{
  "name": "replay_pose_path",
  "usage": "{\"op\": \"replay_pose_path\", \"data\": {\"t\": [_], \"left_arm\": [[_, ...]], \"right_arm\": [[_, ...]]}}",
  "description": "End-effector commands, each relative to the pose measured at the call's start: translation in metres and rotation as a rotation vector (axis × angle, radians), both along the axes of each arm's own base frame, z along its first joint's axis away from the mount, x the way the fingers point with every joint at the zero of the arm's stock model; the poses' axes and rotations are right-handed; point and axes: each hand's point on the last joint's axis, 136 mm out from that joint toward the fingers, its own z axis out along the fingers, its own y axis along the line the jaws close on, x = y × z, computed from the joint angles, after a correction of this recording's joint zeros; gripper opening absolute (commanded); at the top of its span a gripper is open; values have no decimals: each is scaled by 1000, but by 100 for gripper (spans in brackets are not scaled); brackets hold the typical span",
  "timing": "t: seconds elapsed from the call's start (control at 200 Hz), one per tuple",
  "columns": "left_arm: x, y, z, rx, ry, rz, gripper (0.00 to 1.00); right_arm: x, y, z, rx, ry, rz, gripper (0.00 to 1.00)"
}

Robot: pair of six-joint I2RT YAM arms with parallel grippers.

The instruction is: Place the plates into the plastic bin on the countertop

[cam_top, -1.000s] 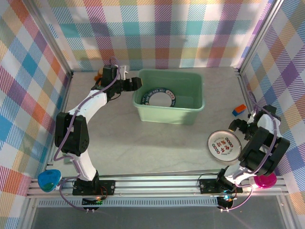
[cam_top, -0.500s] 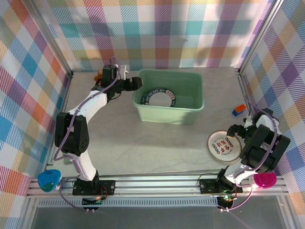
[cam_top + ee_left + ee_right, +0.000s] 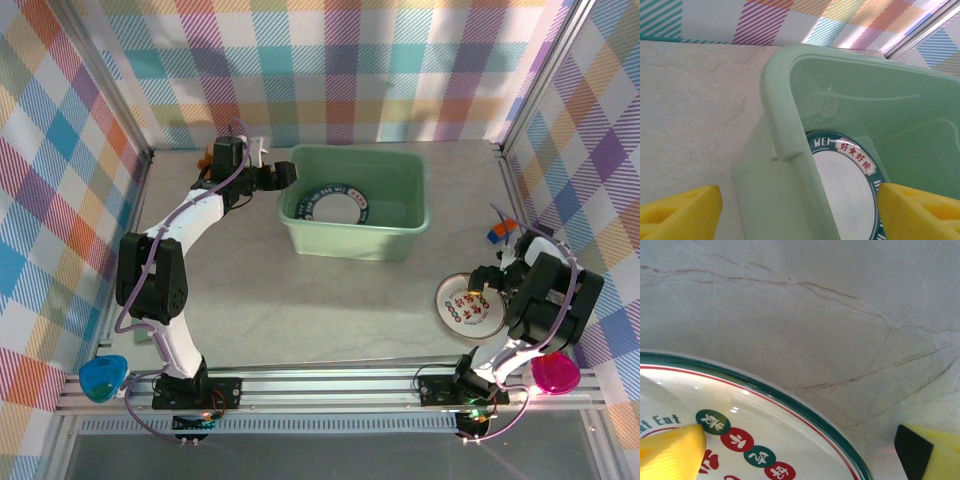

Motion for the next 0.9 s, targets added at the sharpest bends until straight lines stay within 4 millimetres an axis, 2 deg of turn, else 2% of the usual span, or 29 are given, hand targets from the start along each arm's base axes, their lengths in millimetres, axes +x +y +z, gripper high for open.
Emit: {"op": "replay_pose_path", "data": {"t": [0.0,0.205,0.475,0.775,0.895], "left_arm": [[4,1,7,2,-22,-23,81],[4,1,9,1,-22,-23,81],[3,3,10,1,-23,-17,81],[0,4,11,-11,-19,-6,81],[-1,4,11,-19,-18,-3,81]], "right_arm": [[13,13,-7,63,-17,-10,95],[34,22,-5,40,-18,-43,91],[56,28,5,-5,-33,-181,84],[82,38,19,76,-138,-400,75],[85,42,19,106,-146,-433,72]]}}
